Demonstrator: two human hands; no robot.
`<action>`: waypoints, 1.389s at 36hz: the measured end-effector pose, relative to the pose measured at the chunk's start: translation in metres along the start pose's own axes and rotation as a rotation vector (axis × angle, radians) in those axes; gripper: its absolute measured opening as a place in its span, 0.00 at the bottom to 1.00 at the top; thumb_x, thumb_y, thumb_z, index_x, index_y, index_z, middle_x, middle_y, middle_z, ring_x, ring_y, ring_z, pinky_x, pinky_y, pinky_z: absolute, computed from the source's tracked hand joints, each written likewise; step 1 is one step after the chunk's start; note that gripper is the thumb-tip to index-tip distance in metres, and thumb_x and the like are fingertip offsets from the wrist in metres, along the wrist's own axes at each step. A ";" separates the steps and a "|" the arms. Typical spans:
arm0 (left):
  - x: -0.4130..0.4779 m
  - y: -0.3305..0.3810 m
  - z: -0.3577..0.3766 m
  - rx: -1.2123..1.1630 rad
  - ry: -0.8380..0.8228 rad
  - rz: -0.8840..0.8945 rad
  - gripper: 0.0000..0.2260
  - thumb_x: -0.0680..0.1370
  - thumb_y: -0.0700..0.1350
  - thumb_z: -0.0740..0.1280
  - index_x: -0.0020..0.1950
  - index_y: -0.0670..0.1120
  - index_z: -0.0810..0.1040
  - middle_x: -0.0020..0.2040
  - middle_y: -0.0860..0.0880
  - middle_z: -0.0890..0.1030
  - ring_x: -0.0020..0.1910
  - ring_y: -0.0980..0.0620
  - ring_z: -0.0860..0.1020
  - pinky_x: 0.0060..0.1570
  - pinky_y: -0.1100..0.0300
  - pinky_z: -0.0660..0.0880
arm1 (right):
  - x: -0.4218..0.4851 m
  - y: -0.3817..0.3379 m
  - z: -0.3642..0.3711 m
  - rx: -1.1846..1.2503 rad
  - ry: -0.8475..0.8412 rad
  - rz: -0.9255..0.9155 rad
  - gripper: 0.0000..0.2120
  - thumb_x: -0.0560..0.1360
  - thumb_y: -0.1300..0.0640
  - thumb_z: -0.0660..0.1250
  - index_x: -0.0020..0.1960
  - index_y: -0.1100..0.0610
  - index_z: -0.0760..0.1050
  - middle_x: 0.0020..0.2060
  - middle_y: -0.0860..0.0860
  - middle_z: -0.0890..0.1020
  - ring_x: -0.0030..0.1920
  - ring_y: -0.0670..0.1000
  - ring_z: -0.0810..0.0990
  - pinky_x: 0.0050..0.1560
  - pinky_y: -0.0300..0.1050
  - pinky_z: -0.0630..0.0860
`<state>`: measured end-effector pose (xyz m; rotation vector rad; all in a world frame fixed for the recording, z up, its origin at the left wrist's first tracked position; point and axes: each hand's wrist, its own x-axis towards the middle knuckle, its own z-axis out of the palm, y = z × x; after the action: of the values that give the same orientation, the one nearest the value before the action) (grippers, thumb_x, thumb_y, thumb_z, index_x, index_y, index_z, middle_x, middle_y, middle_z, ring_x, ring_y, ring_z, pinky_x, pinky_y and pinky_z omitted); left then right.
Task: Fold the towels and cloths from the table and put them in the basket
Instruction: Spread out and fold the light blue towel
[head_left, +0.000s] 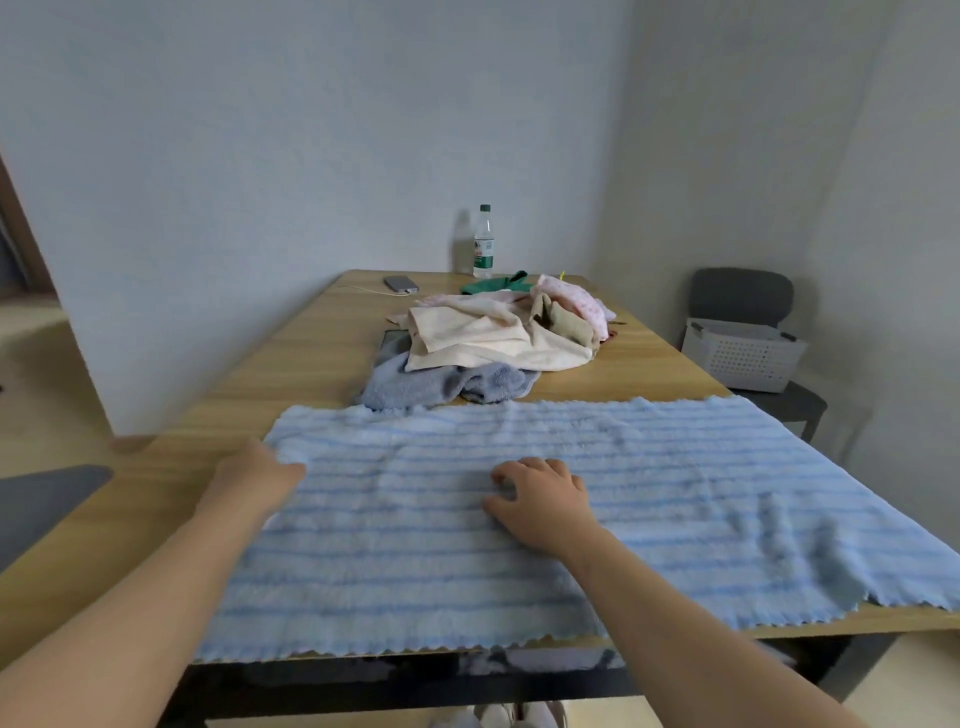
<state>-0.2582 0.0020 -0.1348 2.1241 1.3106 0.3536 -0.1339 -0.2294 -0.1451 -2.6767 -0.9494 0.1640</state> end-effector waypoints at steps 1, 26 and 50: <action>0.000 0.006 0.001 -0.064 -0.034 0.013 0.23 0.76 0.45 0.67 0.67 0.35 0.69 0.64 0.35 0.72 0.62 0.36 0.71 0.58 0.49 0.69 | 0.002 0.002 -0.001 0.013 0.014 0.004 0.19 0.78 0.45 0.58 0.67 0.47 0.68 0.68 0.48 0.68 0.69 0.54 0.61 0.66 0.49 0.57; -0.101 0.210 0.130 -0.473 -0.561 0.682 0.16 0.80 0.40 0.59 0.68 0.48 0.69 0.67 0.48 0.71 0.59 0.47 0.75 0.56 0.58 0.70 | 0.005 0.140 -0.072 1.178 0.442 0.454 0.22 0.77 0.39 0.58 0.63 0.53 0.73 0.56 0.54 0.79 0.57 0.57 0.78 0.60 0.51 0.73; -0.015 0.096 0.103 0.623 -0.322 0.705 0.25 0.78 0.65 0.47 0.75 0.63 0.50 0.77 0.57 0.49 0.76 0.52 0.47 0.73 0.49 0.45 | 0.011 0.086 -0.038 0.938 0.161 0.247 0.20 0.76 0.57 0.64 0.67 0.51 0.67 0.38 0.47 0.77 0.37 0.46 0.76 0.37 0.37 0.72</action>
<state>-0.1440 -0.0794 -0.1542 2.9796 0.4741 -0.1550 -0.0663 -0.2954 -0.1357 -1.8731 -0.3371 0.3391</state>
